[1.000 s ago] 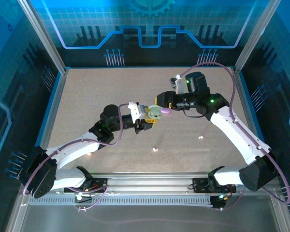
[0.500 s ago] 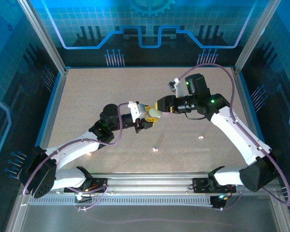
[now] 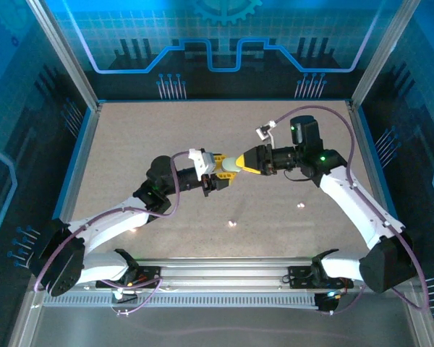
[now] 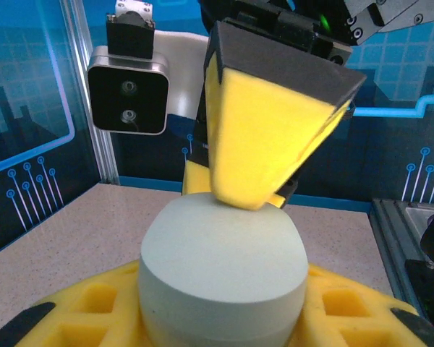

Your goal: Insert the wireless bluetooth earbuds into the charging case

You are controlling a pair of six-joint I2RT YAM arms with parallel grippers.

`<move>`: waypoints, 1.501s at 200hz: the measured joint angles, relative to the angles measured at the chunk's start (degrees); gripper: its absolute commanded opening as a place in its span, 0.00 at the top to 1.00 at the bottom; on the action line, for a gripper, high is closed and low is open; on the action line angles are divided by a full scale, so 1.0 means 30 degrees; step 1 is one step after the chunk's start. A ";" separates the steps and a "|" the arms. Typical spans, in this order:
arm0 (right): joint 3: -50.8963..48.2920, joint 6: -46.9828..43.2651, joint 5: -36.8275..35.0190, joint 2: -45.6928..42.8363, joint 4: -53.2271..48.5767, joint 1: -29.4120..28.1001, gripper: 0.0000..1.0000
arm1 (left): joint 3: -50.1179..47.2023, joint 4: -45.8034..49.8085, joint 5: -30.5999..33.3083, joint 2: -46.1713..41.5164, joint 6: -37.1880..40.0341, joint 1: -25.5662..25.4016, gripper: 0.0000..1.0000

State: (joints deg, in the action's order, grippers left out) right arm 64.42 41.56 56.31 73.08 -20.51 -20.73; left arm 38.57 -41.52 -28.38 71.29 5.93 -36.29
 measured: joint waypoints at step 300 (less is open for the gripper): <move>-0.5603 0.1158 -0.7788 0.3286 0.3570 0.4969 0.87 | 0.2805 0.9843 0.6324 -0.0539 -0.0998 0.0692 0.28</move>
State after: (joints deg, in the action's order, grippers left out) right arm 47.62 45.04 32.95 82.94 -9.80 -5.82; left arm 46.98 -11.99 -9.41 69.67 2.94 -34.22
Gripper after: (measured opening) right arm 0.272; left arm 0.729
